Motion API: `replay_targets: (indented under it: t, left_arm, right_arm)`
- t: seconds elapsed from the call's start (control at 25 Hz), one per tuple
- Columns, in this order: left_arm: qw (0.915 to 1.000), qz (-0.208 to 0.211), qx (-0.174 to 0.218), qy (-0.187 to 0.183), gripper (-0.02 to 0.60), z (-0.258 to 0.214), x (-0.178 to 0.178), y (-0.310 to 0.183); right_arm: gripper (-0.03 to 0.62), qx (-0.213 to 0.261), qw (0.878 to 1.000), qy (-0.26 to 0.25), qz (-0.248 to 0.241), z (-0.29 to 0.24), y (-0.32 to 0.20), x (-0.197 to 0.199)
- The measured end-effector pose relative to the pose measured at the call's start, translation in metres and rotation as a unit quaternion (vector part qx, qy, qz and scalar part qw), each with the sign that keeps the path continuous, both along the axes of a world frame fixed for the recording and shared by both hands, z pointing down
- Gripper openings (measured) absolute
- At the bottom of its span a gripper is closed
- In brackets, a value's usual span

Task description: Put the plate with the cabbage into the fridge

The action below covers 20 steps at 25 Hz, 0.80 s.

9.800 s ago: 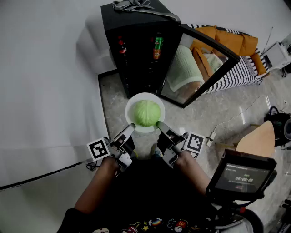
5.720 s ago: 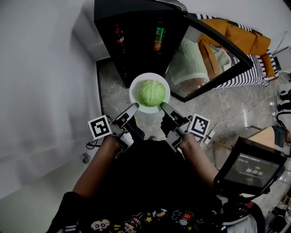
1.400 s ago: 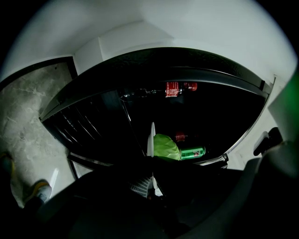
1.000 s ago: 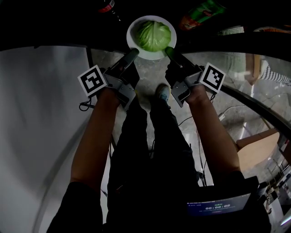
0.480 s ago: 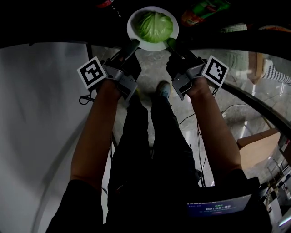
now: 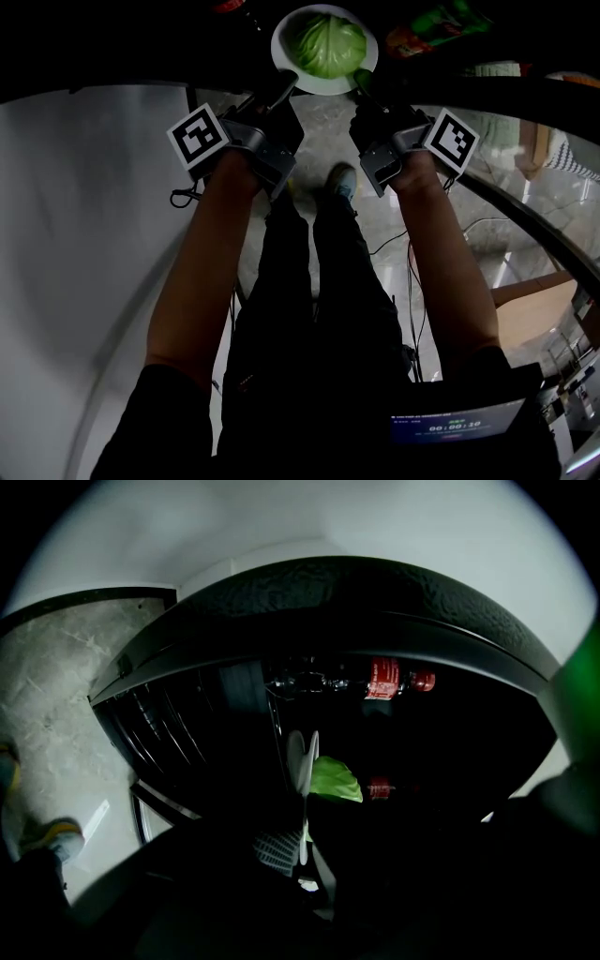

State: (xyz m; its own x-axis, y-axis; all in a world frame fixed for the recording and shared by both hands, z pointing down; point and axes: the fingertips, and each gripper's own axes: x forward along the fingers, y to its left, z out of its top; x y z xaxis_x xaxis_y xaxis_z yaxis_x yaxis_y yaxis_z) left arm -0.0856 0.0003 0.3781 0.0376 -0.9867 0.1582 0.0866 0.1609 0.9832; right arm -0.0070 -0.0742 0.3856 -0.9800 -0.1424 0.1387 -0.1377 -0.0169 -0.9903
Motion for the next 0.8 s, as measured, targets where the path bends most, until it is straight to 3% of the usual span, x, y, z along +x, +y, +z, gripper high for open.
replay_targets:
  t: [0.4, 0.8]
  left_arm:
    - [0.9996, -0.023, 0.007, 0.014, 0.012, 0.0030, 0.0004, 0.0005]
    - [0.9998, -0.015, 0.003, -0.009, 0.012, 0.0101, -0.0043, 0.0035]
  right_arm:
    - [0.017, 0.010, 1.000, -0.003, 0.002, 0.0025, -0.0019, -0.0026]
    - [0.020, 0.032, 0.999, 0.001, 0.020, 0.0080, -0.0037, 0.0048]
